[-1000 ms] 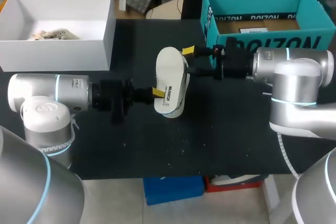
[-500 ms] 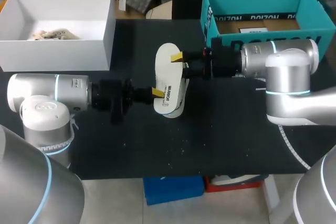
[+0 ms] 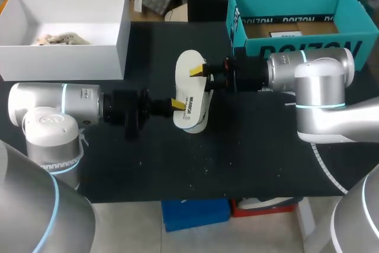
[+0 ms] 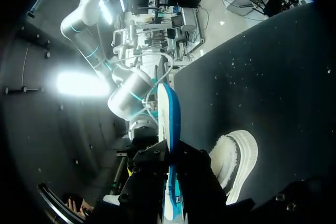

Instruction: Take the shoe out of the shoebox, open the shoe tongue, remove and reinsert the insole, then place the shoe into the shoebox

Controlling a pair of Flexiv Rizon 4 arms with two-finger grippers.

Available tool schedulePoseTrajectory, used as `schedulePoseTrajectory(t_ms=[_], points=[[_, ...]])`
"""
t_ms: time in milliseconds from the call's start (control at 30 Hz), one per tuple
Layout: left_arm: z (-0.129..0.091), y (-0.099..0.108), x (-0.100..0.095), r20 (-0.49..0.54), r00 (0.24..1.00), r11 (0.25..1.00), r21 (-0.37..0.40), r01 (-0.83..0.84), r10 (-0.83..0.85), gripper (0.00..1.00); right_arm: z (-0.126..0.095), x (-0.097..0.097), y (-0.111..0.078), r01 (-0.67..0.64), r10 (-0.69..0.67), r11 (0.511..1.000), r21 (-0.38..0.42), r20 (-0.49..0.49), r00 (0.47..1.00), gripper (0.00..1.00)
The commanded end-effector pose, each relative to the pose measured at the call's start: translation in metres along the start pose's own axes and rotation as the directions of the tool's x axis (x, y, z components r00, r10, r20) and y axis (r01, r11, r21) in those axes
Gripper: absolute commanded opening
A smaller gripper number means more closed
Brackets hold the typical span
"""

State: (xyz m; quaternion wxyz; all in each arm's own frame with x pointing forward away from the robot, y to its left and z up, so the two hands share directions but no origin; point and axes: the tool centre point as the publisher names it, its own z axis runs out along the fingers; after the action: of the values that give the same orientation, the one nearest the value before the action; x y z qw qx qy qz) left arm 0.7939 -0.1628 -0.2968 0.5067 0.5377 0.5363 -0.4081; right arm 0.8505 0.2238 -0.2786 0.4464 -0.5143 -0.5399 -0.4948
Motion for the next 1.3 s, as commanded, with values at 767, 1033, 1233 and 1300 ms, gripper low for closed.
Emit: schedulePoseTrajectory(t_ms=[767,1033,1233,1300], points=[[0.001,-0.001,0.0,-0.001,1.0,1.0,-0.006,-0.003,0.003,0.0,0.008,-0.018,-0.004,-0.034,0.034,0.999,-0.011,-0.01,0.999,0.0],[-0.017,-0.001,0.001,-0.033,0.999,0.997,-0.073,-0.014,0.011,1.0,0.008,-0.018,-0.004,-0.034,0.034,0.999,-0.011,-0.01,0.999,0.0],[-0.047,-0.001,-0.003,-0.212,0.977,0.989,-0.13,-0.068,0.04,1.0,0.008,-0.018,-0.004,-0.034,0.034,0.999,-0.011,-0.01,0.999,0.0],[-0.051,-0.001,-0.01,-0.338,0.939,0.985,-0.126,-0.116,0.067,1.0,0.008,-0.018,-0.004,-0.034,0.034,0.999,-0.011,-0.01,0.999,0.0]])
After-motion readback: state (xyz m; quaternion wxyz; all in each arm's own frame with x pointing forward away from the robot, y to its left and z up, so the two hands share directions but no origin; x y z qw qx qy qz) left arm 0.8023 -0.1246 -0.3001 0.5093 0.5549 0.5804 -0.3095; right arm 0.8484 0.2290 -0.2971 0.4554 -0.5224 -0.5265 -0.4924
